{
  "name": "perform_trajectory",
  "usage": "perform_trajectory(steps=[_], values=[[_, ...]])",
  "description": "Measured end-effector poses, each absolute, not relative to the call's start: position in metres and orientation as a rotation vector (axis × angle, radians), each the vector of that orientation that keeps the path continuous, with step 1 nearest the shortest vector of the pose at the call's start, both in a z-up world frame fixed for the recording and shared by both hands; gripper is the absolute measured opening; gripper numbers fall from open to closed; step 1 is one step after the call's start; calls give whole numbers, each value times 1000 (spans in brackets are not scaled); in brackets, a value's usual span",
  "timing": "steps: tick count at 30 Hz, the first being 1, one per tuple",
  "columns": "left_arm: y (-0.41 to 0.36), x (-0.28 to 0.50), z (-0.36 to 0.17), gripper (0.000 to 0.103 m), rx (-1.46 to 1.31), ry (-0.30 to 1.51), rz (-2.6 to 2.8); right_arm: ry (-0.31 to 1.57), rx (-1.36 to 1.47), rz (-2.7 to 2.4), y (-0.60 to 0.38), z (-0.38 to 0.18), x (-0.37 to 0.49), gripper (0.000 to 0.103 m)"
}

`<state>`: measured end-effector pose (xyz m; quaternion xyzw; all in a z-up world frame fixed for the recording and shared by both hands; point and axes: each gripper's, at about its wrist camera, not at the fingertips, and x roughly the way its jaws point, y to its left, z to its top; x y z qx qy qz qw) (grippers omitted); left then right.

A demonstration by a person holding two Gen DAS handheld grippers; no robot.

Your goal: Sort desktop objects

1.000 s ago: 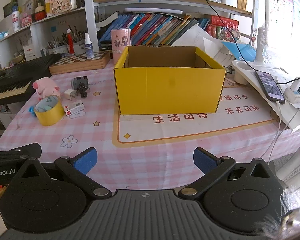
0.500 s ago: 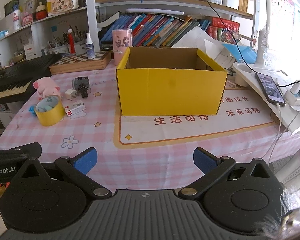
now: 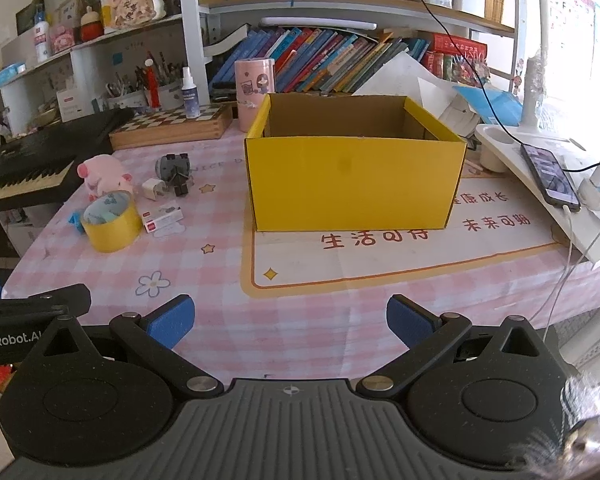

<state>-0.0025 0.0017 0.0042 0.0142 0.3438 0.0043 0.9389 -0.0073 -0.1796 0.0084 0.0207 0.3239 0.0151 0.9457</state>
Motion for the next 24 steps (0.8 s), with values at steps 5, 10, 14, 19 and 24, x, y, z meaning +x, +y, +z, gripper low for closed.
perform_trajectory(steps=[5,10,14,19,24], values=[[7,-5,5,103,5,697,8,653,35,34,-177,10,-8,103],[8,-7,4,103,-2,700,8,666,20,33,-175,10,-9,101],[8,-8,3,103,-3,708,9,668,17,30,-174,10,-10,101],[8,-9,3,103,4,706,10,667,16,24,-173,10,-12,101],[10,-9,3,103,11,705,8,663,18,19,-171,10,-14,101]])
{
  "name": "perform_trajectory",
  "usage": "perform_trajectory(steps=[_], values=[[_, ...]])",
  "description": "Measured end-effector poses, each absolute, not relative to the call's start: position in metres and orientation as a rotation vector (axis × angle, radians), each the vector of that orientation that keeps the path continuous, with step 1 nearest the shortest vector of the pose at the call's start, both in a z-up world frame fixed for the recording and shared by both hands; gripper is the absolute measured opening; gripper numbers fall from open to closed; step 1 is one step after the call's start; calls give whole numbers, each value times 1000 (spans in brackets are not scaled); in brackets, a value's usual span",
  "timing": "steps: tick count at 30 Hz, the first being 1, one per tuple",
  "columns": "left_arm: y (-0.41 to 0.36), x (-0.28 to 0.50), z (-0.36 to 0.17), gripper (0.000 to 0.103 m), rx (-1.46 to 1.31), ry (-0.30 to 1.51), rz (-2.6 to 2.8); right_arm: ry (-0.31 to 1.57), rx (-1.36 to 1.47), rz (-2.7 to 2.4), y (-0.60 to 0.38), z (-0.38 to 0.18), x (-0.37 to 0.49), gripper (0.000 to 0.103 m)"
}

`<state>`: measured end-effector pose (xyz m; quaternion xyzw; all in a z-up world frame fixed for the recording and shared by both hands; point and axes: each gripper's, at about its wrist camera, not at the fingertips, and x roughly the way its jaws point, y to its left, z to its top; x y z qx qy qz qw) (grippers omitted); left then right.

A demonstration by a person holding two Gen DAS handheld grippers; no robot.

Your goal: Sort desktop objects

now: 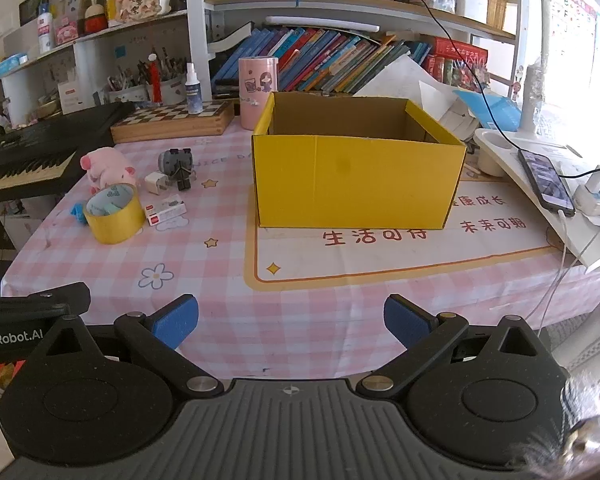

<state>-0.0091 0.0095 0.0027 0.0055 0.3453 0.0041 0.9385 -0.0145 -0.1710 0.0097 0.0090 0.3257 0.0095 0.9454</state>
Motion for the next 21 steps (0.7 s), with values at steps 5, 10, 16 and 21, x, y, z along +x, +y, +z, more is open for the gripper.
perform_trajectory(steps=[5,10,16,21], values=[[11,-9,3,103,15,701,10,667,19,22,-170,10,-15,101],[15,-10,4,103,15,696,15,672,22,26,-165,9,-16,101],[19,-13,5,103,18,693,26,666,18,42,-158,10,-18,101],[23,-14,5,103,27,693,40,668,14,55,-153,10,-18,100]])
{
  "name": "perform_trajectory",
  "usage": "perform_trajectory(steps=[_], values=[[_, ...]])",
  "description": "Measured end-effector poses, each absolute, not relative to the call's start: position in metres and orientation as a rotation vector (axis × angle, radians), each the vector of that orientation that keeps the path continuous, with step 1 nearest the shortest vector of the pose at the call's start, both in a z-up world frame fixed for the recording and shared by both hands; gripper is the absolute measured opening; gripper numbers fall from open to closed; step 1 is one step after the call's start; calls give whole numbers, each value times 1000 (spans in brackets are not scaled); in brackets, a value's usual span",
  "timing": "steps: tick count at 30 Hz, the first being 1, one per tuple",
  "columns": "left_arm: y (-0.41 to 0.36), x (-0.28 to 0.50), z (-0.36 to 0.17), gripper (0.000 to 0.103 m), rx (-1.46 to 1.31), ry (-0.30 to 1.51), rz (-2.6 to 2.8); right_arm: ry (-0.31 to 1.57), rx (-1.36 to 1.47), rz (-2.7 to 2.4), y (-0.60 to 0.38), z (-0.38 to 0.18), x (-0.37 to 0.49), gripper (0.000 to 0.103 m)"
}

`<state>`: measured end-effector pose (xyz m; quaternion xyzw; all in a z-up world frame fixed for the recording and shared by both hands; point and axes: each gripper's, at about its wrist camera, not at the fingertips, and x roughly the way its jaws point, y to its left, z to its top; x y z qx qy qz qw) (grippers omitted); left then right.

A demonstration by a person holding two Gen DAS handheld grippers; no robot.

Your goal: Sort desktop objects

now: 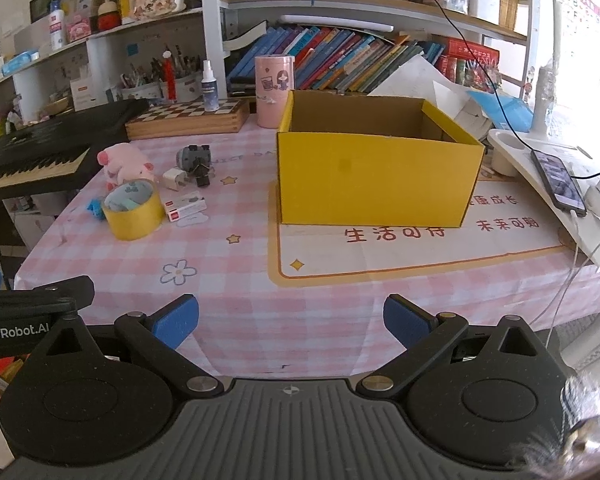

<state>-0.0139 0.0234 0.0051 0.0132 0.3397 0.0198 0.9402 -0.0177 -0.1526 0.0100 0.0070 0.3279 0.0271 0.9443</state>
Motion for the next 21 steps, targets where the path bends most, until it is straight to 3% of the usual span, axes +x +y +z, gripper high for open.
perform_trajectory(steps=[12,21], values=[[31,-13,5,103,22,697,50,670,12,79,-142,9,-16,96],[41,-12,3,103,19,703,34,680,-3,87,-130,8,-12,82]])
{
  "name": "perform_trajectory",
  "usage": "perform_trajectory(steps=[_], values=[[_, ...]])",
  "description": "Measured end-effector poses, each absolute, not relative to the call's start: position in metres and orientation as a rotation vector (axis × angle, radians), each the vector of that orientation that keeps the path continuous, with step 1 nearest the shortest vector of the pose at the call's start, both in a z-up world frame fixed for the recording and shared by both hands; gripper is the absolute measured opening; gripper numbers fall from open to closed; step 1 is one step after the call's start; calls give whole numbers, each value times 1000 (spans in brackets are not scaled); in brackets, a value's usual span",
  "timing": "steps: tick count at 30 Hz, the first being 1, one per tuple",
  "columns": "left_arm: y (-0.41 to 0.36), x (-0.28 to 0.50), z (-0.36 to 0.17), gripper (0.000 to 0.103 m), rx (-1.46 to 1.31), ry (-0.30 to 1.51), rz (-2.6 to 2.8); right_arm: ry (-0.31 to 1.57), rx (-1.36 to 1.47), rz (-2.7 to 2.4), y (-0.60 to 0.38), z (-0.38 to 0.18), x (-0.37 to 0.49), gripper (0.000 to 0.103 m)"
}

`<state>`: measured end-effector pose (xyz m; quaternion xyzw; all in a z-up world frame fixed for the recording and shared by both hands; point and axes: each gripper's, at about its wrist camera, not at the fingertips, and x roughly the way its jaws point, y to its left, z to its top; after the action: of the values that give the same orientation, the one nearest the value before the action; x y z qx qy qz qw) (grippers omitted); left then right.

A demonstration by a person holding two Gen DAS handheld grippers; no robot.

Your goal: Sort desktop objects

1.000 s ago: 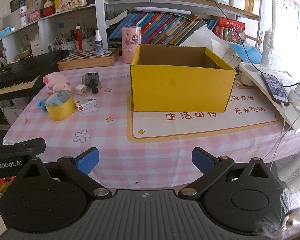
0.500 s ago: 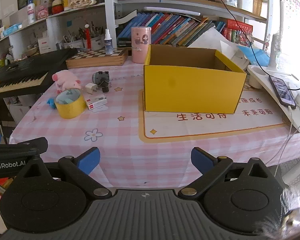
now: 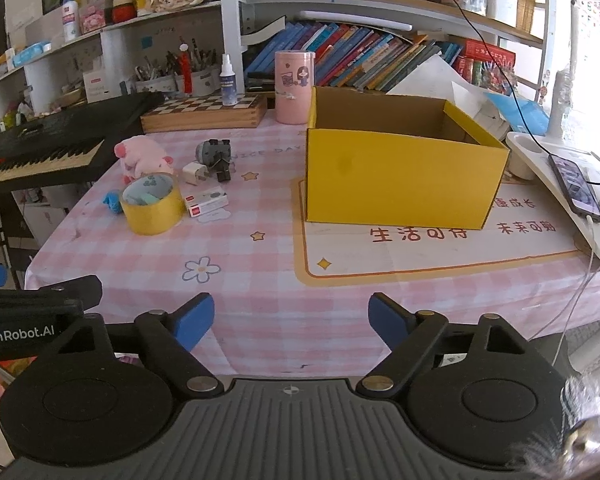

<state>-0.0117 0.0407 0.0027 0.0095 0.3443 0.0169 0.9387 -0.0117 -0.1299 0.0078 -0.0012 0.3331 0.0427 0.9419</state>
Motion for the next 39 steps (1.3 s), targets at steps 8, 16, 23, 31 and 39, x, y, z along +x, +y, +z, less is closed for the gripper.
perform_trajectory(steps=[8,16,23,31,39], values=[[54,-10,0,103,3,714,39,689,-17,105,-116,7,-7,78],[67,-8,-2,103,-29,733,54,705,-37,149,-102,8,0,73],[73,-1,-5,103,-46,744,64,720,-64,177,-94,5,12,72],[83,19,-11,103,-76,755,101,736,-72,233,-85,-2,43,71],[89,50,-14,102,-118,760,115,778,-61,290,-82,-6,91,71]])
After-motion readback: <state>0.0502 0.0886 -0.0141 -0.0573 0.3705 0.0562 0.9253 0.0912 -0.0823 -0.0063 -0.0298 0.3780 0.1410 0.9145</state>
